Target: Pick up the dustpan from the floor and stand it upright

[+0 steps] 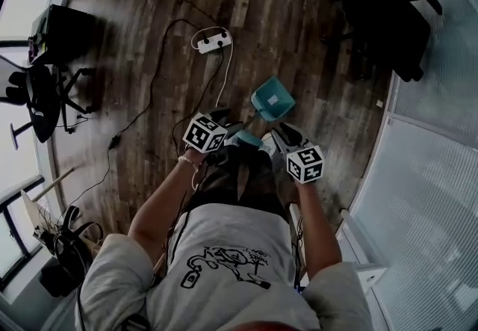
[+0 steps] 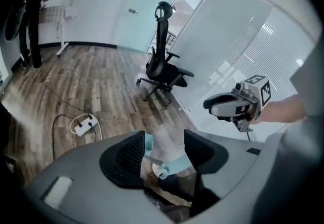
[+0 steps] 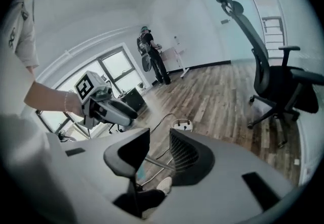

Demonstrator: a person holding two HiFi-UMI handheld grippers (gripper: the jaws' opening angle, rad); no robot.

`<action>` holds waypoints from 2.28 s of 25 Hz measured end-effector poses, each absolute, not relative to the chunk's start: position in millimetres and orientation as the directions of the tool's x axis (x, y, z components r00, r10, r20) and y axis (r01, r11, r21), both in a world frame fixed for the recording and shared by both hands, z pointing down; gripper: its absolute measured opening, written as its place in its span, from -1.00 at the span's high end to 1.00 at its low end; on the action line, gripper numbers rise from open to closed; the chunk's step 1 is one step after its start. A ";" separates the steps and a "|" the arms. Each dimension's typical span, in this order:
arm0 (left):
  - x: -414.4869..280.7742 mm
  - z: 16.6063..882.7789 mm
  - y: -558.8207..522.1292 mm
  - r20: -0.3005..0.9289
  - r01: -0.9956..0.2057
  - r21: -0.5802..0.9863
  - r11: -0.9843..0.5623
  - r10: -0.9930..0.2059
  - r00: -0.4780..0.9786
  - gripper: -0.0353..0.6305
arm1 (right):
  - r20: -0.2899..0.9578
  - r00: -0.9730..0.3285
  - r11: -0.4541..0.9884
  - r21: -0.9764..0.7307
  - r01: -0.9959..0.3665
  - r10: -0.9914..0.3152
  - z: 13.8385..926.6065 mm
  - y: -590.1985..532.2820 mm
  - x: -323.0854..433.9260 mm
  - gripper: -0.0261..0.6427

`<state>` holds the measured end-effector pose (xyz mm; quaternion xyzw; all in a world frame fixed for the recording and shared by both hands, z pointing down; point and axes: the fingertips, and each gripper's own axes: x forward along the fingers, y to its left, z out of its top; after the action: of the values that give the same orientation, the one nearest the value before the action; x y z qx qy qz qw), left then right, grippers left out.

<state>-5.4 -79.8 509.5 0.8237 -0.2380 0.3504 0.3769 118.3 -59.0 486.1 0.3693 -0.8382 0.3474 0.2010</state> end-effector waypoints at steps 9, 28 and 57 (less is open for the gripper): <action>13.5 344.2 -107.9 0.542 -0.622 0.380 -0.685 -0.380 0.750 0.24 | 0.499 -0.537 0.515 -0.196 -0.834 -0.680 336.7 -101.3 149.6 0.62; 27.3 78.3 -119.1 0.147 -0.637 0.184 -0.749 -0.620 0.771 0.59 | 0.245 -0.482 0.496 -0.002 -0.868 -0.841 57.8 -104.8 150.4 0.77; 30.6 -8.2 -93.6 0.036 -0.609 0.126 -0.783 -0.610 0.792 0.68 | 0.125 -0.492 0.505 0.124 -0.854 -0.862 -38.8 -82.9 119.0 0.85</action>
<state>30.6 -93.6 -8.2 0.9442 -0.3227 -0.0034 0.0658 119.0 -82.9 -38.8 0.4969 -0.8633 -0.0227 0.0853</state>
